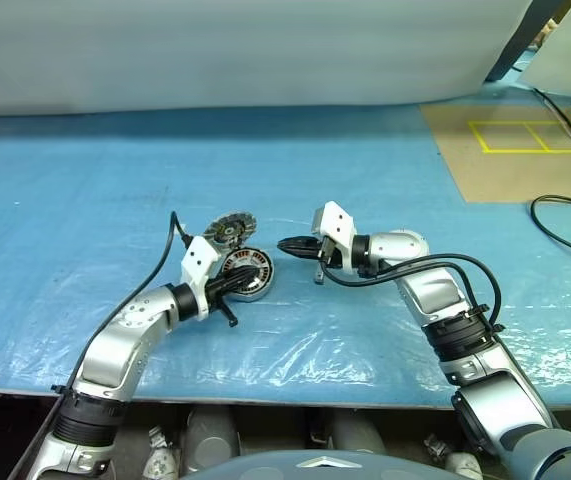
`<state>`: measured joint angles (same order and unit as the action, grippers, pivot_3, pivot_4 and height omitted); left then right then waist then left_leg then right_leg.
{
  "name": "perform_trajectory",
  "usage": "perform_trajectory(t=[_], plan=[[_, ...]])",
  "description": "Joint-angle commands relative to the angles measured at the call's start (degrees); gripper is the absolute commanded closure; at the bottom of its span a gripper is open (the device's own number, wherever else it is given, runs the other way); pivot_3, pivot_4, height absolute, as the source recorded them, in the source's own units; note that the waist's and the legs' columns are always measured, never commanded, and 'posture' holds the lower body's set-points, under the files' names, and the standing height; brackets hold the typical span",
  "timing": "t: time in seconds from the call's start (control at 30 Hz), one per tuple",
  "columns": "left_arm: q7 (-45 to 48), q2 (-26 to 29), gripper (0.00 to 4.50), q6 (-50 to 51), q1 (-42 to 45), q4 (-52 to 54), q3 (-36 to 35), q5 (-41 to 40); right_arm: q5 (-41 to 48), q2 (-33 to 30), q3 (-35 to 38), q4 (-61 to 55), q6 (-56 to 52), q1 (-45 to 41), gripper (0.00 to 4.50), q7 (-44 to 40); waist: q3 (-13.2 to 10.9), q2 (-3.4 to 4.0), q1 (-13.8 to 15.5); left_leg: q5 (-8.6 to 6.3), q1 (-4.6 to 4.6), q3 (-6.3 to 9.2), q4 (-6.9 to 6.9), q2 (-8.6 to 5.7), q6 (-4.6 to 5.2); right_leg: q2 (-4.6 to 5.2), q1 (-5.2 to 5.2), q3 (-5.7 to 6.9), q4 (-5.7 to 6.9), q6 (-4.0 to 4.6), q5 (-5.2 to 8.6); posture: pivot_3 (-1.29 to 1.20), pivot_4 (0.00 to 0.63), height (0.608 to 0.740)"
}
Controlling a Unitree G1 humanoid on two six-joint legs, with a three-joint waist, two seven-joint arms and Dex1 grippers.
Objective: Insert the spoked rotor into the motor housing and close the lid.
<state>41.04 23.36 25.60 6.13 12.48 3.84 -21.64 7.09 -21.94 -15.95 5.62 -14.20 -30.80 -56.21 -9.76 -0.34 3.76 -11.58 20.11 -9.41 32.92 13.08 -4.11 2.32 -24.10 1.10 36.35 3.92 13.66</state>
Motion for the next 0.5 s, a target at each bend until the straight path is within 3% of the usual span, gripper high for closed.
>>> perform_trajectory(t=[0.03,0.5], plan=[[0.05,0.46,4.48,-1.19,-0.93,1.32,-2.50,-1.32,0.97,0.56,0.92,-0.70,1.25,-1.26,4.50,-0.07,0.00,0.00,-0.06,0.00,0.00,0.00,0.00,0.00,0.00,0.00,0.00,0.00,-0.02,0.00,0.00,0.00,0.150,0.740],[-1.25,-2.00,4.48,-4.11,-2.09,2.85,-3.94,-3.05,0.75,0.79,0.45,-0.77,1.22,-0.75,4.50,-0.37,0.00,0.00,-0.72,0.00,0.01,0.00,-0.12,0.00,0.00,-0.01,0.00,0.00,-0.15,0.00,0.00,0.00,0.150,0.740]])
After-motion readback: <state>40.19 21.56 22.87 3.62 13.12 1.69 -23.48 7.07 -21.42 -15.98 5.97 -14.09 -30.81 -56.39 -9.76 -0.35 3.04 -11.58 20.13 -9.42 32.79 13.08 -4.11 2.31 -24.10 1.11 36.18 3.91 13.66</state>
